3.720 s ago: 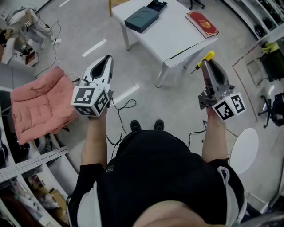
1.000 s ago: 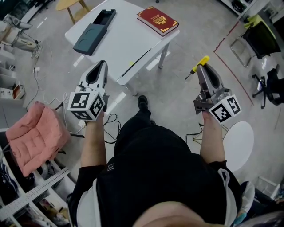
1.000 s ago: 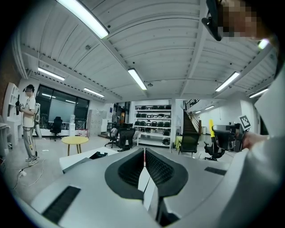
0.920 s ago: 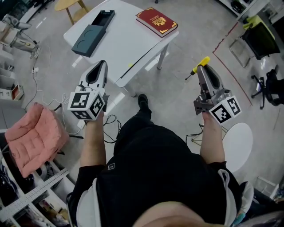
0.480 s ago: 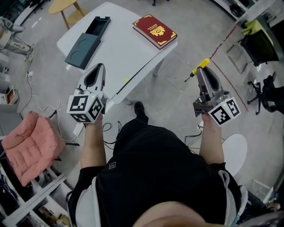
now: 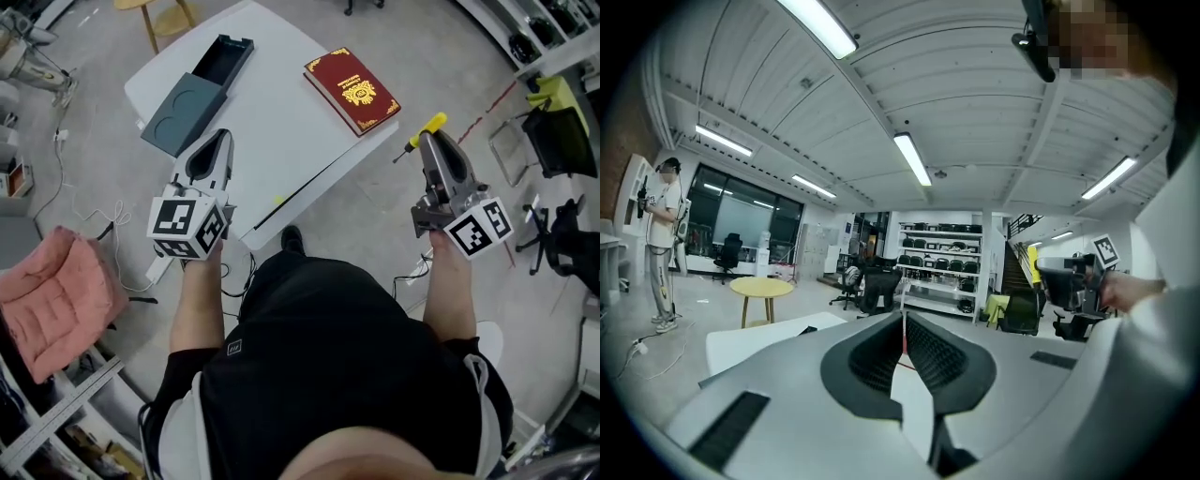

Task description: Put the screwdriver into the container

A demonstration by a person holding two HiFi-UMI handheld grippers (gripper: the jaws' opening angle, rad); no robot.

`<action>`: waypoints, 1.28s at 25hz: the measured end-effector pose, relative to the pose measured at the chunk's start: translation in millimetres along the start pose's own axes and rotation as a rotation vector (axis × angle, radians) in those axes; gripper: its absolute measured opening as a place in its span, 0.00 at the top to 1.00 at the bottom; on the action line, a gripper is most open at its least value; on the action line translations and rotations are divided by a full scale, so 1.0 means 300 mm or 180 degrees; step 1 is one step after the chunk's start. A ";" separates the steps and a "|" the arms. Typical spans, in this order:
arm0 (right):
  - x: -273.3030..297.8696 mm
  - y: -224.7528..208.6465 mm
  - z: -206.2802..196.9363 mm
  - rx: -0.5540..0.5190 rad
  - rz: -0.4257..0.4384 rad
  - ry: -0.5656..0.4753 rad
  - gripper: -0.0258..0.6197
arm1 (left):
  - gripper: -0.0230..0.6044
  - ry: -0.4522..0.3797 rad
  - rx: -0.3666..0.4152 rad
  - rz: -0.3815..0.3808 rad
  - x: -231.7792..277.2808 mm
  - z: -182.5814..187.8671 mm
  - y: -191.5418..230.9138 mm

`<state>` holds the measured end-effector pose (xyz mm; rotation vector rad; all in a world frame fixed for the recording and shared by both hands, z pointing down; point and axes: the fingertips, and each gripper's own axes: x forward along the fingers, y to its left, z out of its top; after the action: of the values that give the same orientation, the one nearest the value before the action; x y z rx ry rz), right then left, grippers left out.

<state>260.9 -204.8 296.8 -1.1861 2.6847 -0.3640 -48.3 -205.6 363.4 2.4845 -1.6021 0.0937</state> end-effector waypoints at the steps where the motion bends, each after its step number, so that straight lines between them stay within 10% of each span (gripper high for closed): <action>1: 0.041 -0.005 0.003 -0.0001 0.0046 0.0006 0.84 | 0.92 -0.0001 -0.0005 0.0019 0.009 0.002 0.017; 32: 0.947 -0.361 -0.041 0.0401 0.1957 0.0666 0.84 | 0.92 -0.0078 -0.0369 0.1990 0.182 0.048 0.230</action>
<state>144.6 -485.1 321.1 -0.2628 2.9659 -0.5618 -89.0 -284.8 365.9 1.8246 -2.2584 0.0506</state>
